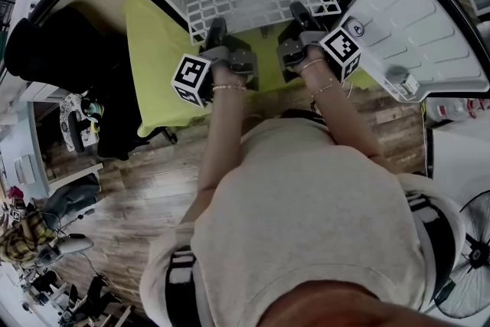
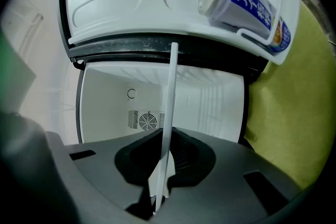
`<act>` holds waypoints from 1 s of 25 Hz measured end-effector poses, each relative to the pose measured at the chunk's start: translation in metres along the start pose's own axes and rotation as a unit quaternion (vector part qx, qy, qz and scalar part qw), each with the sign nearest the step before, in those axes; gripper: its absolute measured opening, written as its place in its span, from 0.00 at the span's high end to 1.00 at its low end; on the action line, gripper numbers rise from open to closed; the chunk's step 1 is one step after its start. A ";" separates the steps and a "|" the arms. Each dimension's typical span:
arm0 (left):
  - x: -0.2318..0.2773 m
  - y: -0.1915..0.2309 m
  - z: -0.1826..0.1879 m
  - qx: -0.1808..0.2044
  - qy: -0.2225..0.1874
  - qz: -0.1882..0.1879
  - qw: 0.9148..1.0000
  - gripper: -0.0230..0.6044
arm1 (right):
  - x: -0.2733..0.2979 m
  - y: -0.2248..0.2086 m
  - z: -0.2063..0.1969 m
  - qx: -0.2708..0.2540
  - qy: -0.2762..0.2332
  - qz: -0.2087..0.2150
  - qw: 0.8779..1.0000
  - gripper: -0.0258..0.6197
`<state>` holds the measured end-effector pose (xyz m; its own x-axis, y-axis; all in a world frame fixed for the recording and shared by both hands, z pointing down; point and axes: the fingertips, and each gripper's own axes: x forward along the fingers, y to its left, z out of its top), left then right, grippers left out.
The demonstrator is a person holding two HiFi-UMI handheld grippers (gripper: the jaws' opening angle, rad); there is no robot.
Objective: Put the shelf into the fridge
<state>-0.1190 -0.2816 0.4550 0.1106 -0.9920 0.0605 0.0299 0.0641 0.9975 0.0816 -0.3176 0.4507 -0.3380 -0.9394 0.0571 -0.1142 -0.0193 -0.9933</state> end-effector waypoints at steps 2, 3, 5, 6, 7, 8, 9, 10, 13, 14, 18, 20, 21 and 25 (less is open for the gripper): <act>0.004 0.001 0.001 0.001 -0.002 0.000 1.000 0.92 | 0.004 -0.001 0.001 0.000 0.001 0.000 1.000 0.92; 0.006 0.001 0.002 0.002 -0.003 0.001 1.000 0.92 | 0.006 -0.001 0.001 0.001 0.002 0.000 1.000 0.92; 0.010 0.001 0.003 0.004 -0.007 0.002 1.000 0.91 | 0.010 -0.001 0.001 0.003 0.004 0.000 1.000 0.92; 0.011 0.000 0.004 0.005 -0.010 0.002 1.000 0.91 | 0.013 -0.001 0.001 0.003 0.005 0.000 1.000 0.92; 0.013 0.000 0.006 0.006 -0.012 0.003 1.000 0.91 | 0.015 0.000 0.001 0.004 0.007 0.000 1.000 0.92; 0.014 0.000 0.007 0.007 -0.014 0.004 1.000 0.91 | 0.017 0.000 0.000 0.005 0.008 0.000 1.000 0.92; 0.016 0.000 0.008 0.007 -0.015 0.004 1.000 0.91 | 0.018 -0.001 0.000 0.005 0.009 -0.001 1.000 0.92; 0.017 0.000 0.008 0.007 -0.016 0.005 1.000 0.91 | 0.019 -0.001 0.000 0.006 0.010 -0.002 1.000 0.92; 0.022 -0.001 0.009 0.008 -0.017 0.004 1.000 0.91 | 0.024 -0.001 0.002 0.005 0.012 0.000 1.000 0.92; 0.024 -0.001 0.009 0.007 -0.017 0.003 1.000 0.91 | 0.026 0.000 0.003 0.005 0.012 0.000 1.000 0.92; 0.027 -0.001 0.010 0.006 -0.018 0.003 1.000 0.91 | 0.030 -0.001 0.003 0.006 0.013 0.000 1.000 0.92; 0.029 -0.001 0.011 0.008 -0.017 0.003 1.000 0.91 | 0.032 0.000 0.003 0.006 0.014 0.001 1.000 0.92; 0.030 -0.001 0.011 0.008 -0.017 0.002 1.000 0.91 | 0.033 0.000 0.003 0.006 0.014 0.001 1.000 0.92; 0.033 -0.001 0.012 0.010 -0.018 0.000 1.000 0.91 | 0.037 -0.001 0.004 0.008 0.016 0.005 1.000 0.92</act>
<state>-0.1275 -0.3161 0.4569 0.0748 -0.9953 0.0619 0.0094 0.0627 0.9980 0.0725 -0.3535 0.4536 -0.3697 -0.9279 0.0492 -0.0947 -0.0150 -0.9954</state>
